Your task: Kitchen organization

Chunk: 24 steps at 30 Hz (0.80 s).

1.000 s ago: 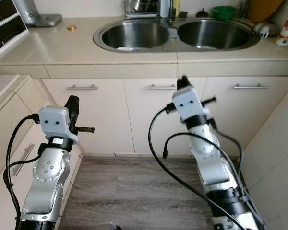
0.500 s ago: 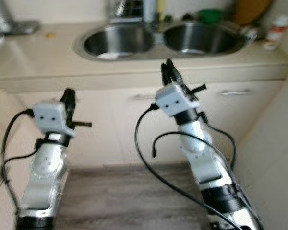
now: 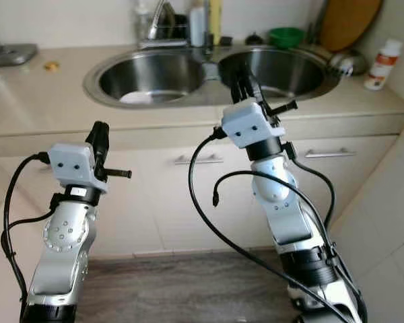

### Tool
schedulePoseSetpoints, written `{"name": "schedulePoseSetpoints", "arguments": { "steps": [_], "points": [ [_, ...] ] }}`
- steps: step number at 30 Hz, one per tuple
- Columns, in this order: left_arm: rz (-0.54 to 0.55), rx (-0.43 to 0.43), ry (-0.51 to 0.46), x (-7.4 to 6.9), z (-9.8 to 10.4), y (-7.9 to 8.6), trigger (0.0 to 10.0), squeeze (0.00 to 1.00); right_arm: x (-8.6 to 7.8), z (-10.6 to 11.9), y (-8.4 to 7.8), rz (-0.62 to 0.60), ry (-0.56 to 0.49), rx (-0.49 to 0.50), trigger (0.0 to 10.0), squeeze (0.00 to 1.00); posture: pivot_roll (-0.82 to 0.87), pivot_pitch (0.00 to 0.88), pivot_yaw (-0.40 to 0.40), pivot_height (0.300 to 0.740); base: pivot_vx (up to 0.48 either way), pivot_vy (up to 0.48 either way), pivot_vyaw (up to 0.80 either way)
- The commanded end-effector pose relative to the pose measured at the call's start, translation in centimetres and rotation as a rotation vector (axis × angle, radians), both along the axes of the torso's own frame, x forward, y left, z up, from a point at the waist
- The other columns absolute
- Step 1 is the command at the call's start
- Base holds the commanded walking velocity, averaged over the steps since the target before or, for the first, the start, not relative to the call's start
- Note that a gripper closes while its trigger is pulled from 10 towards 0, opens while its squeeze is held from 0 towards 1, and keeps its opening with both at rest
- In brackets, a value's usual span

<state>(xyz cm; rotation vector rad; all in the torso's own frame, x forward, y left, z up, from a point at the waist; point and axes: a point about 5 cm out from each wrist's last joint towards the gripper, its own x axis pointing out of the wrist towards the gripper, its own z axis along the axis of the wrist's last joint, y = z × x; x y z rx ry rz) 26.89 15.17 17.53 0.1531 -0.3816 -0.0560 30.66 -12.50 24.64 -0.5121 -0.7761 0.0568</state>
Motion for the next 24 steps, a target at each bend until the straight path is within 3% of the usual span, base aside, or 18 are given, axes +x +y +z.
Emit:
{"name": "schedulePoseSetpoints", "arguments": {
  "steps": [1, 18, 24],
  "points": [
    [0.02, 0.014, -0.013, 0.0, 0.4, 0.6, 10.0, 0.0, 0.1, 1.0, 0.2, 0.02, -0.022, 0.042, 10.0, 0.0, 0.02, 0.004, 0.012, 0.74, 0.386, 0.0, 0.0],
    [0.034, 0.008, -0.03, 0.4, 0.9, 0.8, 10.0, 0.0, 0.4, 0.7, 0.3, 0.035, 0.012, 0.093, 10.0, 0.0, 0.02, 0.011, 0.015, 0.74, 0.404, 0.0, 0.0],
    [0.033, 0.005, -0.03, 0.5, 0.9, 0.7, 10.0, 0.0, 0.3, 2.0, 0.4, 0.043, -0.037, 0.113, 10.0, 0.0, 0.02, 0.01, 0.014, 0.74, 0.407, 0.0, 0.0]
  ]
}}
